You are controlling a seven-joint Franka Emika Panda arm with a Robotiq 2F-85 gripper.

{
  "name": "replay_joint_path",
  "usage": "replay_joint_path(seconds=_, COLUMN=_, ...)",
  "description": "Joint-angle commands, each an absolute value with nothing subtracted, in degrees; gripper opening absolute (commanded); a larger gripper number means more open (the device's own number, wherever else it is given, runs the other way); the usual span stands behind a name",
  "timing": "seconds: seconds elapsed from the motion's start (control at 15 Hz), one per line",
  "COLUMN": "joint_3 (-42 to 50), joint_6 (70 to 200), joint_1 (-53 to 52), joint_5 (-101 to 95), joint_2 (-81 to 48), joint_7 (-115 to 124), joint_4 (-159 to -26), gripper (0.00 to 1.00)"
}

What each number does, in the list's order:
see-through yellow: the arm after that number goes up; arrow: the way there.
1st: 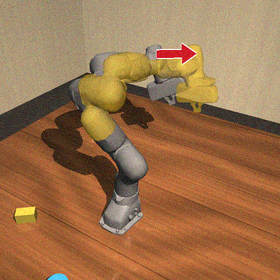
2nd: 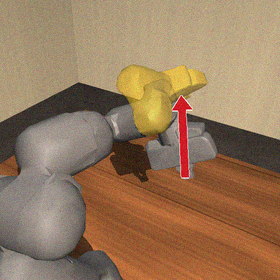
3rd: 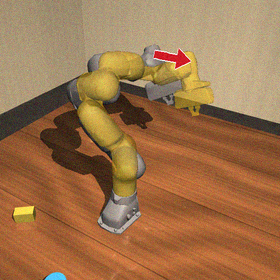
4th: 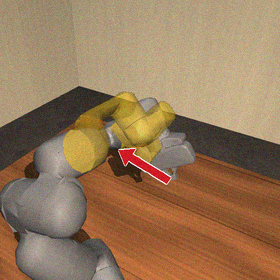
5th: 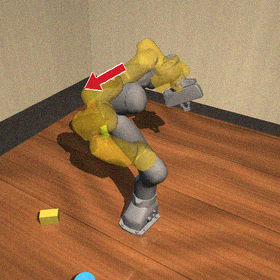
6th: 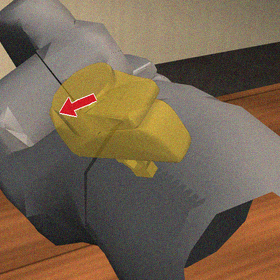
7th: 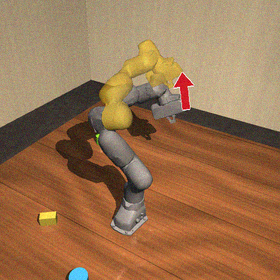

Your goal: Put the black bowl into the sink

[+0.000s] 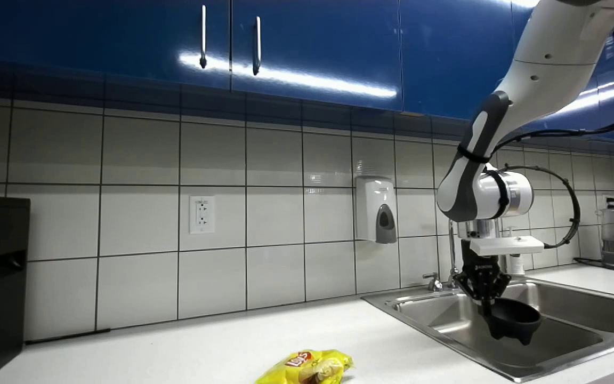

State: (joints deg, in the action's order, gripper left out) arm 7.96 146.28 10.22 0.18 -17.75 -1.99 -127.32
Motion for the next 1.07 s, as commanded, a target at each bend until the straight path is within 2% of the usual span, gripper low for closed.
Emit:
replay_joint_path(seconds=0.0, joint_3=7.4, joint_6=146.5, joint_1=11.5, joint_5=2.3, joint_2=-21.3, joint_7=-4.3, joint_4=-123.7, gripper=0.02)
replay_joint_path(seconds=1.0, joint_3=5.1, joint_6=143.1, joint_1=15.6, joint_5=7.0, joint_2=-38.7, joint_7=-5.6, joint_4=-106.0, gripper=0.02)
